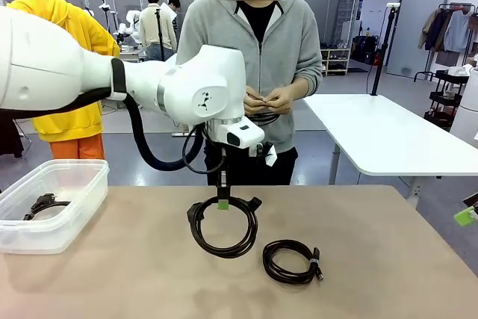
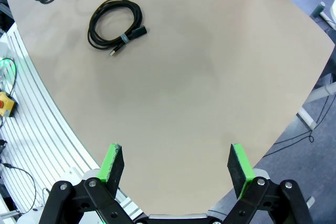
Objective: Organize and store the cables.
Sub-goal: Place the Power Cable into the Organizing box.
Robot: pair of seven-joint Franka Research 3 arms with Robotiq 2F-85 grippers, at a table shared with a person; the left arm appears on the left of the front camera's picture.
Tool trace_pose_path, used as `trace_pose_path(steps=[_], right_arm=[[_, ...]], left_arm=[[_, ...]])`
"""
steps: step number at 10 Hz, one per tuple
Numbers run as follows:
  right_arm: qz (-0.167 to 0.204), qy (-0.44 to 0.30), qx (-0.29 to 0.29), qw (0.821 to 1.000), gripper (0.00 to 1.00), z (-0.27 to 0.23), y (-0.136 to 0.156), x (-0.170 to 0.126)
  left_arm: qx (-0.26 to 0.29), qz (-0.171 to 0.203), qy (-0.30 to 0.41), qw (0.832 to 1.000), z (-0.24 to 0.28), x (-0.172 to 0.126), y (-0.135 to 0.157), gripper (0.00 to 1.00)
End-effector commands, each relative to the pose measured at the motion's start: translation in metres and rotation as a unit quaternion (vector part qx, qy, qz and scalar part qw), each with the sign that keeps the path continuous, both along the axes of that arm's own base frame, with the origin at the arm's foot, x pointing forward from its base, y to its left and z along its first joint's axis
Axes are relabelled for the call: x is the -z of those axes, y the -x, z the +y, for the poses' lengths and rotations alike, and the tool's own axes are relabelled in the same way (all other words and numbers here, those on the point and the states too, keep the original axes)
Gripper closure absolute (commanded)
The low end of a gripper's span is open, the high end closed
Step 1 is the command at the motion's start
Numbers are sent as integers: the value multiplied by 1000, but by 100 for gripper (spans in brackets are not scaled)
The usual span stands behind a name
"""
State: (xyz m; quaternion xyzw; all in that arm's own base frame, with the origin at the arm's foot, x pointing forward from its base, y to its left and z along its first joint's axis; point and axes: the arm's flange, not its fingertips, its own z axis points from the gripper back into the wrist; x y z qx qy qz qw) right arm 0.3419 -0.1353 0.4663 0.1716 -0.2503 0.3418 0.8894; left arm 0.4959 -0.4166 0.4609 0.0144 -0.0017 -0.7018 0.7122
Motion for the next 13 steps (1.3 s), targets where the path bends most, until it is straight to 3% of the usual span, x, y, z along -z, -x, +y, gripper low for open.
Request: trace_pose_path(steps=[1, 4, 5, 6, 9, 11, 13], right_arm=[[1, -5, 1, 1000, 0, 1, -3, -1], [1, -5, 1, 1000, 0, 1, -3, -1], [1, -5, 1, 1000, 0, 1, -3, -1], [1, -5, 1, 1000, 0, 1, -3, -1], [1, -5, 1, 1000, 0, 1, -3, -1], [1, -5, 1, 1000, 0, 1, -3, -1], [1, -5, 1, 1000, 0, 1, -3, -1]], left_arm=[[-5, -2, 2, 1000, 0, 9, -6, 100], [-5, -2, 2, 1000, 0, 9, -6, 100], [-2, 6, -3, 1000, 0, 11, -4, 82], [63, 10, -37, 997, 22, 2, -4, 82], [2, -42, -31, 999, 167, -46, -13, 82], [-33, -61, 22, 997, 244, -55, -16, 82], [-128, -126, 40, 983, 334, -56, -34, 82]])
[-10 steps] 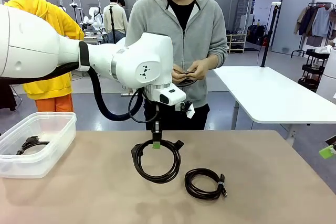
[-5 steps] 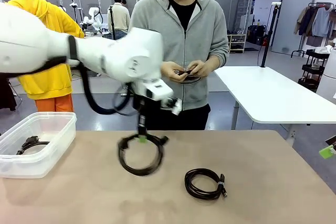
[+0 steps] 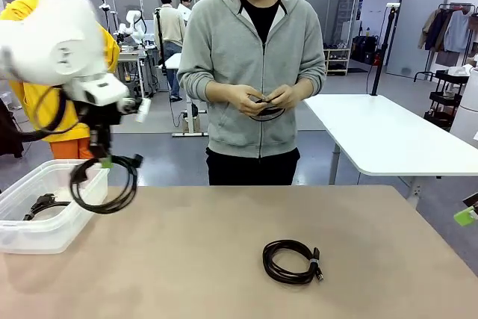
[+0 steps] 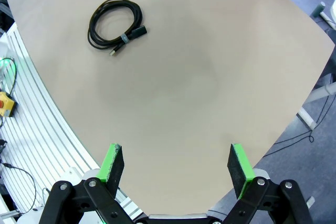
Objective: Organize and store the cables.
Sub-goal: Place the Power Cable into the Organizing box.
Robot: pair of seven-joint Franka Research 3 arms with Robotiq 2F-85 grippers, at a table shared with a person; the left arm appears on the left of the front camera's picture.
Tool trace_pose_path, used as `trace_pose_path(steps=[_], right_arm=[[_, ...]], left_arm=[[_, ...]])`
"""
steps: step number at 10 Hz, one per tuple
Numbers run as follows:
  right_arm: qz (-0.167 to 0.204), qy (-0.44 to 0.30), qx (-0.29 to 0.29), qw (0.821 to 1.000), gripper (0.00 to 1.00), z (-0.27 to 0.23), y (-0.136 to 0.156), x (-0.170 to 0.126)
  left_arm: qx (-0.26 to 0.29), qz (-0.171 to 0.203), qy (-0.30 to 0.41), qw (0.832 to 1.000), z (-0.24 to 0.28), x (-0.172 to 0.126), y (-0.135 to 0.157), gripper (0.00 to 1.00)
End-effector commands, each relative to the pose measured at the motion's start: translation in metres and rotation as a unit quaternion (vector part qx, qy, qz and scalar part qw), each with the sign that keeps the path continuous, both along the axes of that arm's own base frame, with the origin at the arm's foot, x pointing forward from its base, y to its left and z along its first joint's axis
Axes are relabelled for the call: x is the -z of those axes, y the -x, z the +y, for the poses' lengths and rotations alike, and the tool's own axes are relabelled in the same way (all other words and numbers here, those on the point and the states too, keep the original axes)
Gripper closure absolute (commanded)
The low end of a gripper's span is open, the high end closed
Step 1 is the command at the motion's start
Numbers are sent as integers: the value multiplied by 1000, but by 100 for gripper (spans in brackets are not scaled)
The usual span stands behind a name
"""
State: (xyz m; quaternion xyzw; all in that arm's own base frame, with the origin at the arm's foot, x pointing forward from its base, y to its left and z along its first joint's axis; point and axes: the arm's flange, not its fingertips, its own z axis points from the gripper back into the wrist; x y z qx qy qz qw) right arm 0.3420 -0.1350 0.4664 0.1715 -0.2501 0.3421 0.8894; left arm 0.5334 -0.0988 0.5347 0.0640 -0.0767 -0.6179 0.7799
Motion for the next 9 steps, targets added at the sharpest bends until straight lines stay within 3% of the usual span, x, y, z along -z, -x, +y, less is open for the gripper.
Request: trace_pose_path(steps=[1, 5, 8, 9], right_arm=[[1, -5, 1, 1000, 0, 1, -2, -1], [1, -5, 1, 1000, 0, 1, -2, -1], [1, -5, 1, 1000, 0, 1, -2, -1], [1, -5, 1, 1000, 0, 1, -2, -1]], left_arm=[[-55, -45, 38, 997, 54, 15, -3, 82], [-155, -32, 83, 984, 178, 20, -26, 82], [-184, -18, 67, 981, 201, 47, -43, 82], [-199, -38, 66, 977, 202, 60, -53, 82]])
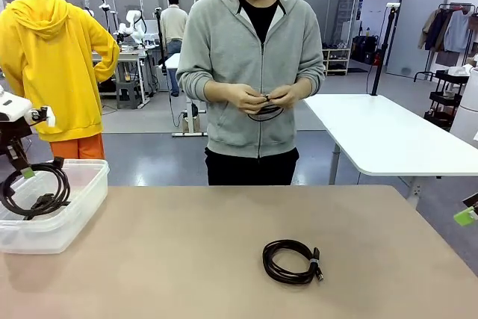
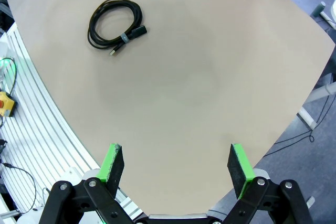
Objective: Organize and store the cables.
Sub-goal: Place the Power Cable into the Organizing box.
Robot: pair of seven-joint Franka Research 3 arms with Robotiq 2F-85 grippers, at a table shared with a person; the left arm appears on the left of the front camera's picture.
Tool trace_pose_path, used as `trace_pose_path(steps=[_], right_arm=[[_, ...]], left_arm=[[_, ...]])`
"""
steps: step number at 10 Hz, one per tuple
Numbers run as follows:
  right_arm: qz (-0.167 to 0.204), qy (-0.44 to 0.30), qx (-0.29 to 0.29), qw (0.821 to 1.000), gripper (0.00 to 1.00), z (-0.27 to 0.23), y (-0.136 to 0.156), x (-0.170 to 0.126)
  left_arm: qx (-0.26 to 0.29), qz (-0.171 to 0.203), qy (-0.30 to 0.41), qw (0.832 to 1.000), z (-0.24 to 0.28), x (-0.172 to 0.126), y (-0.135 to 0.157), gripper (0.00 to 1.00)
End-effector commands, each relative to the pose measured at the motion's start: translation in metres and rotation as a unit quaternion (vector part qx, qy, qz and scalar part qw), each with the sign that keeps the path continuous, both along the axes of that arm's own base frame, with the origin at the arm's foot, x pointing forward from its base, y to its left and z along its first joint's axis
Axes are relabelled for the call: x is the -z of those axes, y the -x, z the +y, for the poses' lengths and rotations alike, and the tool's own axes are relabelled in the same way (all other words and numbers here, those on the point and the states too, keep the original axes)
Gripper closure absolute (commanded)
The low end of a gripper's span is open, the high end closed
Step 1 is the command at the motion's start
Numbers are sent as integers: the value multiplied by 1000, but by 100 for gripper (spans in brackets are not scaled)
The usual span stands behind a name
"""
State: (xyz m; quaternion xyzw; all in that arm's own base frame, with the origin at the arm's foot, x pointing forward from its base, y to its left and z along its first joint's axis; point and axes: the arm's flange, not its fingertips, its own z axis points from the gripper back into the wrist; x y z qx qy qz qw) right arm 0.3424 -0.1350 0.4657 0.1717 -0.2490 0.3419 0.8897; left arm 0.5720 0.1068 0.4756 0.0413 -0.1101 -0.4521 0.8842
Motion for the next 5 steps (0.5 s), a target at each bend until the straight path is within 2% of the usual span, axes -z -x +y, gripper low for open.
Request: trace_pose_path(steps=[1, 2, 3, 4, 5], right_arm=[[0, -5, 1, 1000, 0, 1, -2, -2], [0, -5, 1, 1000, 0, 1, -2, -2], [0, -5, 1, 1000, 0, 1, -2, -2], [0, -5, 1, 1000, 0, 1, -2, -2], [0, -5, 1, 1000, 0, 1, -2, -2]], left_arm=[[-3, -10, 4, 1000, -8, 12, -19, 82], [-5, 0, 3, 1000, -11, 19, -20, 82], [-13, 5, -3, 1000, -12, 22, -20, 73], [-22, 5, -15, 1000, -13, 24, -21, 46], [-23, 6, -16, 1000, -14, 24, -21, 37]])
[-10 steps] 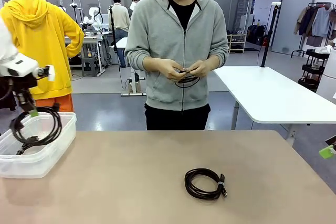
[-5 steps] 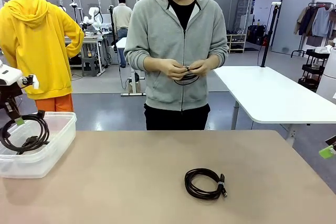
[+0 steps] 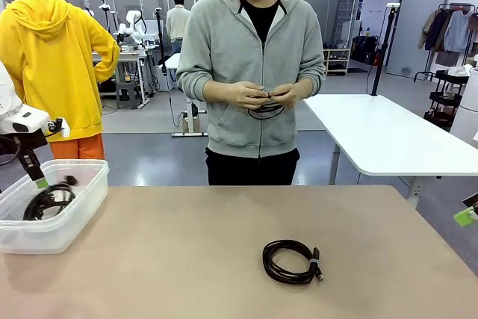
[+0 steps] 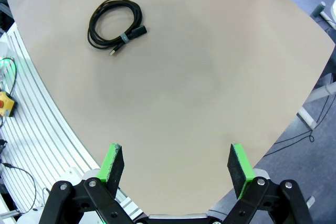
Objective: Organize and store the cables.
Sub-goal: Place the Power Cable into the Organizing box.
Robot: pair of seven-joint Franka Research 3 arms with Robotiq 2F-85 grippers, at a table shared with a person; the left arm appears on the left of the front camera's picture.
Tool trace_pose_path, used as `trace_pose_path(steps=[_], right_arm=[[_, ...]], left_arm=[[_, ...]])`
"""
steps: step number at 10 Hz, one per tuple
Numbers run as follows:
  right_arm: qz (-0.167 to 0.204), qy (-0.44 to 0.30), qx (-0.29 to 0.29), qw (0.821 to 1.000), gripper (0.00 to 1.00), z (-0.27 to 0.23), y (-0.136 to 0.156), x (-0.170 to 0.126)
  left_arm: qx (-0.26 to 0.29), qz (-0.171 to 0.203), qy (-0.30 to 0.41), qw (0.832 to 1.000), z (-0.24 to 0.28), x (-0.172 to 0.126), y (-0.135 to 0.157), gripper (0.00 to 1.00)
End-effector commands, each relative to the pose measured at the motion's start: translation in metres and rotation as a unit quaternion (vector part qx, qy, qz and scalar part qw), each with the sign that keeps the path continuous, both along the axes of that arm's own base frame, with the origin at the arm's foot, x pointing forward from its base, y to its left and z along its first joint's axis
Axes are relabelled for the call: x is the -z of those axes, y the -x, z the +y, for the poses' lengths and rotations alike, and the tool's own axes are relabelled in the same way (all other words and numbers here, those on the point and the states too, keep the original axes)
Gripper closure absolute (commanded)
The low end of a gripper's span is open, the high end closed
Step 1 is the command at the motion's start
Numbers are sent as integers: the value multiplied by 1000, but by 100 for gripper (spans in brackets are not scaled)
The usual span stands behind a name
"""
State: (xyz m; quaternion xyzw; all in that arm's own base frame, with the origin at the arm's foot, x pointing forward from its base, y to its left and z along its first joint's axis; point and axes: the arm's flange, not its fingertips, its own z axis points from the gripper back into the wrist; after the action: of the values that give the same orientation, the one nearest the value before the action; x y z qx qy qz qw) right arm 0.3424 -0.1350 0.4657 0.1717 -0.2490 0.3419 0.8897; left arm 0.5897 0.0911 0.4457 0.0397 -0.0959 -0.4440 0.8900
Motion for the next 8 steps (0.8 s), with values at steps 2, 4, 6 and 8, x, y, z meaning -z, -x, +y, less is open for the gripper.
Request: trace_pose_path(steps=[2, 4, 6, 8], right_arm=[[0, -5, 1, 1000, 0, 1, -2, -2], [0, -5, 1, 1000, 0, 1, -2, -2], [0, -5, 1, 1000, 0, 1, -2, -2], [0, -5, 1, 1000, 0, 1, -2, -2]], left_arm=[[-16, -4, -15, 1000, -5, -6, -2, 1], [-22, -6, -13, 1000, -9, -7, 3, 0], [-33, -7, -13, 999, -16, -9, 9, 0], [-20, -4, -6, 1000, -12, -8, -1, 0]])
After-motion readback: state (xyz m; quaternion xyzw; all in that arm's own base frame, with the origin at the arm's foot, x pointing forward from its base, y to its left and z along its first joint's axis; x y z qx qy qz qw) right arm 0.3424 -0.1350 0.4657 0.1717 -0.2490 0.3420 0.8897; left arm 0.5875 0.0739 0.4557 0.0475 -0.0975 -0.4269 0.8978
